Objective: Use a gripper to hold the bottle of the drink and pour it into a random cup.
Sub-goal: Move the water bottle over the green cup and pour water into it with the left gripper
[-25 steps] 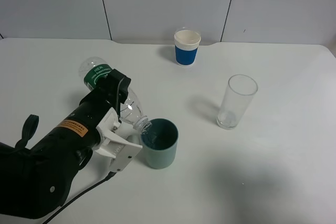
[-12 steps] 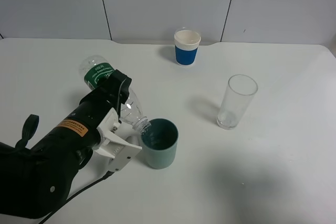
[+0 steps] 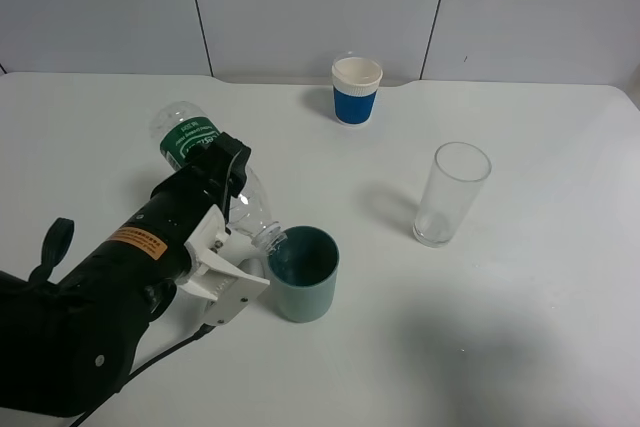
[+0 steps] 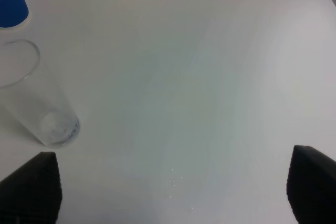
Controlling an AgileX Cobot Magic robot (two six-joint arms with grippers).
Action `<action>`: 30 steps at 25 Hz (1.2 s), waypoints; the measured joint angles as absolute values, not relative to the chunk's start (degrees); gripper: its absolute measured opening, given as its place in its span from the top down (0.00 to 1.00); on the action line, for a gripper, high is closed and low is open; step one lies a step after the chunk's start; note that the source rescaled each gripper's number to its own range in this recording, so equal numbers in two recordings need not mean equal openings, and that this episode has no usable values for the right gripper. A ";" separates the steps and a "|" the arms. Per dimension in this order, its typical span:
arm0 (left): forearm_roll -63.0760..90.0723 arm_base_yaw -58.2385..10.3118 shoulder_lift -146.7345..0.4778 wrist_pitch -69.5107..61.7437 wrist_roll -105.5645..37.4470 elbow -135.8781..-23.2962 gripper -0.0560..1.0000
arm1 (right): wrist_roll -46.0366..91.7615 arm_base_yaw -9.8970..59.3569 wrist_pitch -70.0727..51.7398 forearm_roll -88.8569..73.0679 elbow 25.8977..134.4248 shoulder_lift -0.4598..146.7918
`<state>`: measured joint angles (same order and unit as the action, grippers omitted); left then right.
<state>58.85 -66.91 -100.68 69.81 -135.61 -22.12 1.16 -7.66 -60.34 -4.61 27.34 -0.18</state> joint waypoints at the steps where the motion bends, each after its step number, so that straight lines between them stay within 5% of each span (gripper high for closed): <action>1: 58.85 -66.91 -100.21 69.81 -135.66 -22.12 0.95 | 1.16 -7.66 -60.34 -4.61 27.34 -0.18; 30: 58.84 -66.91 -98.03 69.81 -141.94 -22.12 0.95 | 1.16 -7.66 -60.34 -4.61 27.34 -0.18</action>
<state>58.84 -66.91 -98.03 69.81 -141.94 -22.12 1.16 -7.66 -60.34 -4.61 27.34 -0.18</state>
